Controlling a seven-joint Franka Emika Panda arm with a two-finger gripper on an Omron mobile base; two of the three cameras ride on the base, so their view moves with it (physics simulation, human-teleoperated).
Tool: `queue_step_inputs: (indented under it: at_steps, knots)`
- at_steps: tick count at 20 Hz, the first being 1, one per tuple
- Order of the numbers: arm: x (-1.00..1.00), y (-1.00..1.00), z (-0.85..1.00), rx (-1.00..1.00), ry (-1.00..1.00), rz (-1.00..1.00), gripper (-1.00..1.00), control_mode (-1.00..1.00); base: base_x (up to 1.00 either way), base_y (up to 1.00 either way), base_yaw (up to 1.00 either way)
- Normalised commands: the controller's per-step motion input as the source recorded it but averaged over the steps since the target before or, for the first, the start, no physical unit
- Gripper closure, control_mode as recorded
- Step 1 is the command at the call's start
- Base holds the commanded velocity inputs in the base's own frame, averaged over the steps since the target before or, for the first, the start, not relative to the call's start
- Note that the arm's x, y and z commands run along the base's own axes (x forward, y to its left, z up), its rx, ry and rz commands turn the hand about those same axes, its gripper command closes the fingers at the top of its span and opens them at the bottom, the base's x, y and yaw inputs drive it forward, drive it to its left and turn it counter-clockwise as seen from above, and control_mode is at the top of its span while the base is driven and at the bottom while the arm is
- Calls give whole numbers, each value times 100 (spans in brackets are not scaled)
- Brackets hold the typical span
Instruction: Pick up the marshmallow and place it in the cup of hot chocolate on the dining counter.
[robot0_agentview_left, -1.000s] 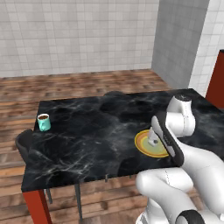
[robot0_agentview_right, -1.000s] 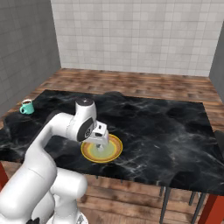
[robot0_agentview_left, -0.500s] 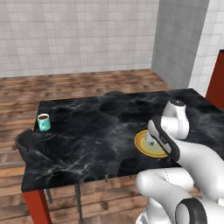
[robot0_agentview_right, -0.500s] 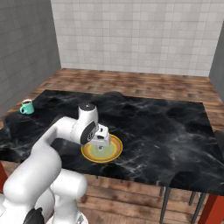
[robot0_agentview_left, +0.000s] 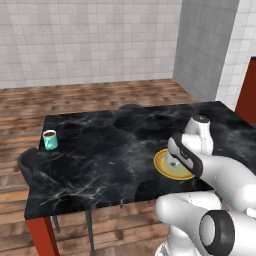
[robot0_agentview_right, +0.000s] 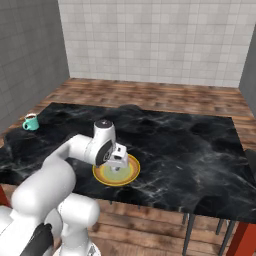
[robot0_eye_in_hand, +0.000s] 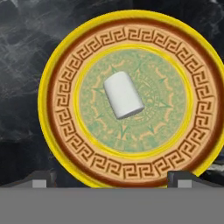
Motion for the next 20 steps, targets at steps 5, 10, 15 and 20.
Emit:
queue_step_inputs:
  at_steps: [5, 10, 15, 20]
  knots:
    - [14, -1, -17, 0, 0, 0, -100, -100, 0, 0, 0]
    - [18, 0, -7, 0, 0, 0, -100, -100, 0, 0, 0]
    - [23, 0, -3, 0, 0, 0, -100, -100, 0, 0, 0]
    - [18, 0, -7, 0, 0, 0, -100, -100, 0, 0, 0]
